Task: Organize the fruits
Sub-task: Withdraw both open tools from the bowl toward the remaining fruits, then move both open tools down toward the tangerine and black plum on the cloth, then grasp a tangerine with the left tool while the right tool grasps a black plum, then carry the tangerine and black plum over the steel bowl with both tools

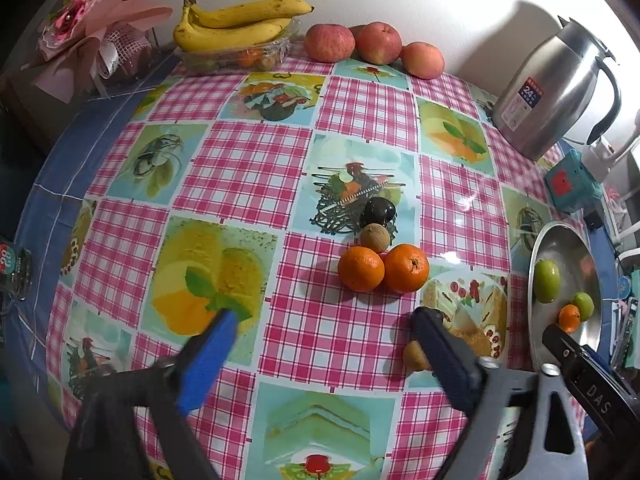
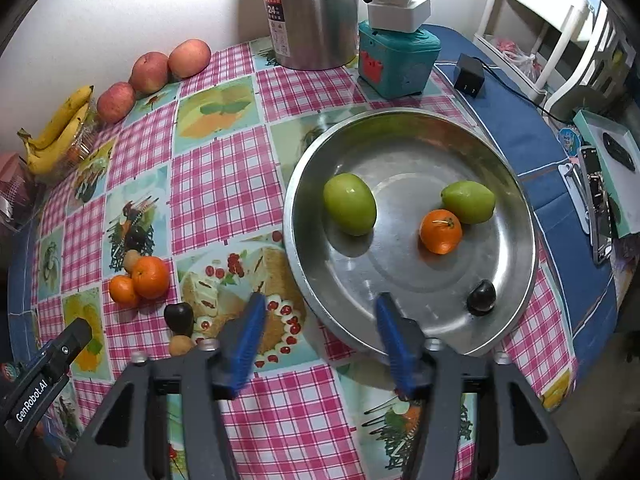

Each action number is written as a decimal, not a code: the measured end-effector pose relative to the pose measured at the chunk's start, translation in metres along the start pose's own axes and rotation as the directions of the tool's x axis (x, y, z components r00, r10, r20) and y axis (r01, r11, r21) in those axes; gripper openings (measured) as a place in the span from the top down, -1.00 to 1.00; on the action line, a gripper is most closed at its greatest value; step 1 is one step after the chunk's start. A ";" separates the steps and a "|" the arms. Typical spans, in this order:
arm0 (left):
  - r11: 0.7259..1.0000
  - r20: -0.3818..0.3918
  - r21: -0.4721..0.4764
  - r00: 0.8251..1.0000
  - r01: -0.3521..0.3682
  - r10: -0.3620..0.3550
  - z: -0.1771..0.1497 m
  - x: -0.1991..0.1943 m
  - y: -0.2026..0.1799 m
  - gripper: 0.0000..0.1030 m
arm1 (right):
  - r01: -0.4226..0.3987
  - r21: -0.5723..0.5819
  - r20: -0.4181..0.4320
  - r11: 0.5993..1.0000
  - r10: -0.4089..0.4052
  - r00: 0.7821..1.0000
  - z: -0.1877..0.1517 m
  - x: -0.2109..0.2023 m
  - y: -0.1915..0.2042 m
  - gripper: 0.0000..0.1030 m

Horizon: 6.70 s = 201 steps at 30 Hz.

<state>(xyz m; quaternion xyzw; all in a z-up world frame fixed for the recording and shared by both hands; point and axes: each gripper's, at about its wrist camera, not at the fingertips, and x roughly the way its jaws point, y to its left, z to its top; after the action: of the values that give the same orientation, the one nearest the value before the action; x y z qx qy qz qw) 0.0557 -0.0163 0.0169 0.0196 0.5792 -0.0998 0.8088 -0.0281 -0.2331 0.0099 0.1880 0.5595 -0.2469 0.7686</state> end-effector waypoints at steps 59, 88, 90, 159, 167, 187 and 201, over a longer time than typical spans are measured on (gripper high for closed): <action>0.998 0.004 -0.066 1.000 0.013 -0.013 0.033 0.043 0.039 -1.00 | -0.033 -0.251 -0.091 0.967 0.010 0.996 0.000 0.047 0.104 -0.85; 0.980 -0.134 -0.115 0.975 0.164 -0.179 0.026 0.089 0.027 -0.95 | -0.057 -0.296 -0.145 0.954 0.014 0.989 -0.013 0.095 0.135 -0.85; 0.978 -0.138 -0.113 0.973 0.173 -0.188 0.026 0.089 0.025 -0.89 | -0.061 -0.291 -0.145 0.955 0.019 0.989 -0.011 0.097 0.133 -0.85; 0.942 -0.009 -0.156 0.953 0.296 -0.301 0.039 0.033 0.032 0.28 | -0.261 -0.152 -0.090 0.953 0.249 0.964 0.004 0.026 0.080 0.44; 0.948 0.000 -0.130 0.956 0.291 -0.294 0.038 0.027 0.018 0.28 | -0.230 -0.074 -0.067 0.970 0.225 0.972 0.016 0.024 0.044 0.44; 0.938 -0.047 0.097 0.943 0.333 -0.330 0.018 0.014 -0.082 0.28 | -0.099 0.180 -0.006 0.979 0.101 0.995 0.041 0.020 -0.080 0.44; 0.881 -0.064 0.302 0.930 0.364 -0.362 -0.008 0.016 -0.155 0.28 | -0.108 0.227 0.007 0.968 0.110 0.994 0.043 0.015 -0.102 0.44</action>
<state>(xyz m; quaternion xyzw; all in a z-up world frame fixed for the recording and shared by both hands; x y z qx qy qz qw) 0.0246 -0.1692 0.0119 0.0372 0.5519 -0.3385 0.7612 -0.0519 -0.3422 0.0073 0.3056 0.5186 -0.2660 0.7529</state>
